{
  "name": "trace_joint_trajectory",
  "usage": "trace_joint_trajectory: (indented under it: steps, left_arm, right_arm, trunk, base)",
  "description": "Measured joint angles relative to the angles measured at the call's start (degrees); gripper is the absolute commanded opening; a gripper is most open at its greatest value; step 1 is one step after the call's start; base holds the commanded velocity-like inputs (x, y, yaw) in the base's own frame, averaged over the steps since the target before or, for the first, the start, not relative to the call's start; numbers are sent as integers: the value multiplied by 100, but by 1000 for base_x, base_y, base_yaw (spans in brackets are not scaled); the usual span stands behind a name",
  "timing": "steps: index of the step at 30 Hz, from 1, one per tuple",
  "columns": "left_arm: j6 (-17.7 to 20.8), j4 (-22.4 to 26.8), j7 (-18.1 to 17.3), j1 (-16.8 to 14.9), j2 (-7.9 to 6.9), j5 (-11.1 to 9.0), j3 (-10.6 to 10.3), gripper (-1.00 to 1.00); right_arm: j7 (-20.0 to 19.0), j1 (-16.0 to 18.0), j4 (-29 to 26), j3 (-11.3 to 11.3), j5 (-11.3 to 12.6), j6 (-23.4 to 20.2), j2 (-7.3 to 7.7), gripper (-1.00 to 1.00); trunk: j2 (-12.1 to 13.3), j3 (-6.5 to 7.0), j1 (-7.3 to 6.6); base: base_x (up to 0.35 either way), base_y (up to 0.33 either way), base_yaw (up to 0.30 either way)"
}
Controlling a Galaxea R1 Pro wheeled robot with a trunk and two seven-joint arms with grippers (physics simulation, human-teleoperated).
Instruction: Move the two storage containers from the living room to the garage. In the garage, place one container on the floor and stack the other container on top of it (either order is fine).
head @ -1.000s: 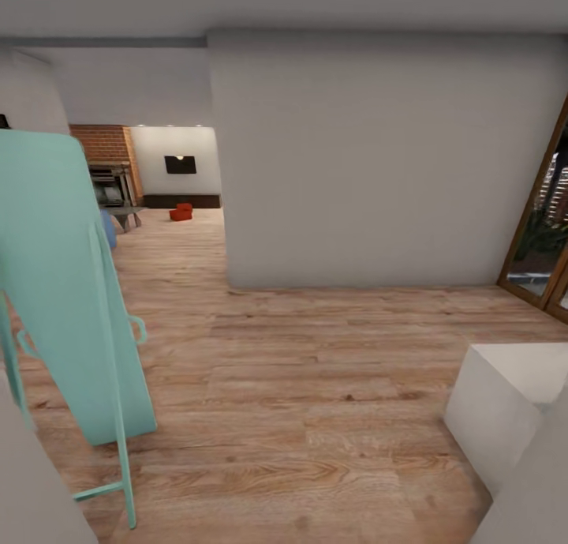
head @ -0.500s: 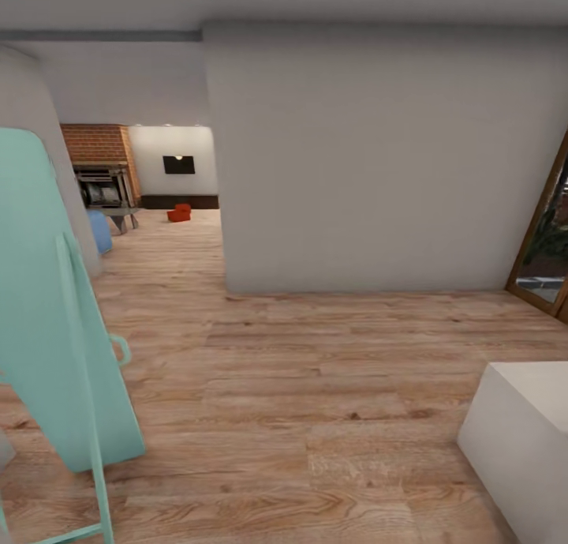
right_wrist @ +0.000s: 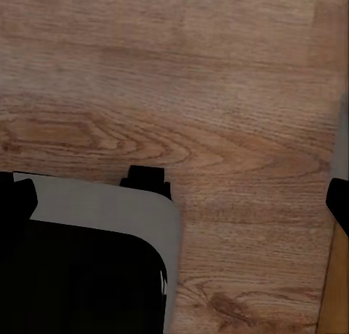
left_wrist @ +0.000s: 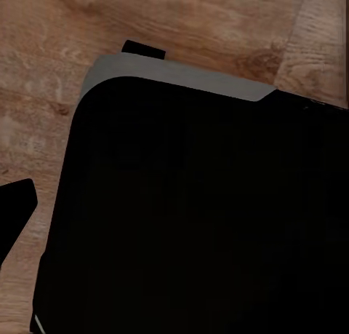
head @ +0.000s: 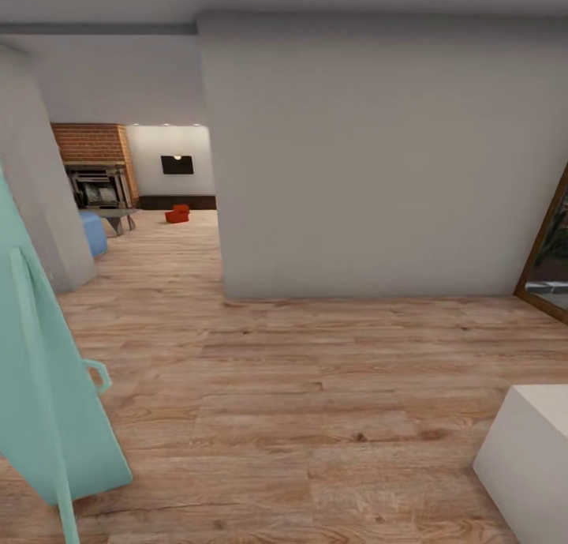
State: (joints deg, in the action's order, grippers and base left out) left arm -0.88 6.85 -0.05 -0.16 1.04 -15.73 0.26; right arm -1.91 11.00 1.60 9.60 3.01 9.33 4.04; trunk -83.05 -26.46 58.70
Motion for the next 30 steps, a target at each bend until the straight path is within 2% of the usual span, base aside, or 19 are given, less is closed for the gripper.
trace_joint_trajectory:
  steps: [30]
  left_arm:
    - [2, 0, 1, 0, 0, 7, 0, 100]
  right_arm:
    - [0, 0, 0, 0, 0, 0, 0, 100]
  trunk:
    - [0, 0, 0]
  base:
    - [326, 0, 0]
